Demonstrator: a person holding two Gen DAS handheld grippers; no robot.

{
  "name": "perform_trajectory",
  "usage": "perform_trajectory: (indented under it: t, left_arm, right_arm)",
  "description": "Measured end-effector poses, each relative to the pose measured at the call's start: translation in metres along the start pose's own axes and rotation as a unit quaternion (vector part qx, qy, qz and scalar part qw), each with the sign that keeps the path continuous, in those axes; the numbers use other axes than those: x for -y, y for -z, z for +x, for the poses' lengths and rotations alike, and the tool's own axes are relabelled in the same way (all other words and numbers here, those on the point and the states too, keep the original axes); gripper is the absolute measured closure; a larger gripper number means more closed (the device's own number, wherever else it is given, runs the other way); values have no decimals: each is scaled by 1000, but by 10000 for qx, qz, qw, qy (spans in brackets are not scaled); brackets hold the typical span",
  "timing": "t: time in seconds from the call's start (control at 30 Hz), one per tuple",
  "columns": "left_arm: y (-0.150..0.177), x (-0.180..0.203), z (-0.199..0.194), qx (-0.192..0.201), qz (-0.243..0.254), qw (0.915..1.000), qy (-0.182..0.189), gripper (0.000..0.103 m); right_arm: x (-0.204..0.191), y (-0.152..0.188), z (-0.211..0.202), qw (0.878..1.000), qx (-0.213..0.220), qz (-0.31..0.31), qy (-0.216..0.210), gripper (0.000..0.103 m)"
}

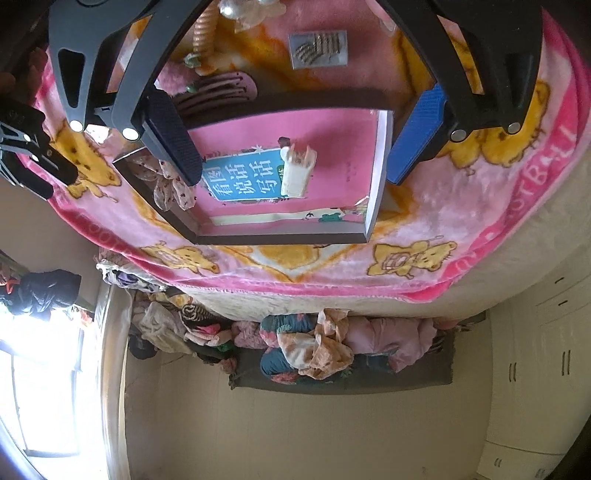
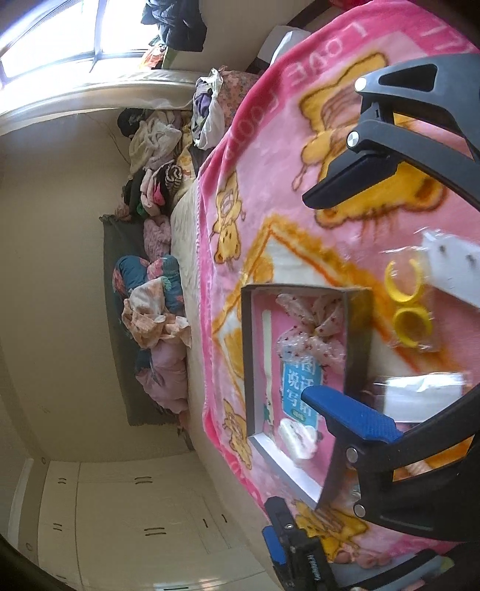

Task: Organize jewelry
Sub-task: 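Lift both open tools out of the box back over the blanket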

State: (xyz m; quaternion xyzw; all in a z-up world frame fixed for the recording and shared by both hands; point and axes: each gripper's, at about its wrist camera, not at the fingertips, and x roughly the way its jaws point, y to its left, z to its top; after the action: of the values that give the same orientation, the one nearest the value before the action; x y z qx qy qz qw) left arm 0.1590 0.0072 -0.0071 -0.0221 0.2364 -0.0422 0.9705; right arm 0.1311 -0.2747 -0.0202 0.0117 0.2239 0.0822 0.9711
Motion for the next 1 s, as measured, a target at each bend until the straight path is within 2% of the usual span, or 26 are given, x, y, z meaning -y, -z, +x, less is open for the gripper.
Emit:
perform_trajectory:
  t: [0.2, 0.67, 1.0]
  left_arm:
    - [11, -5, -18, 69, 59, 10000, -4, 12]
    - [37, -24, -36, -302, 93, 9995, 55, 12]
    - [52, -30, -44, -466, 113, 9987, 179, 12]
  right_arm:
    - [-4, 7, -15, 10000, 8, -87, 6, 9]
    - [-35, 30, -29, 9974, -268, -525, -406, 9]
    - [-56, 44, -22, 9925, -591, -797, -708, 9]
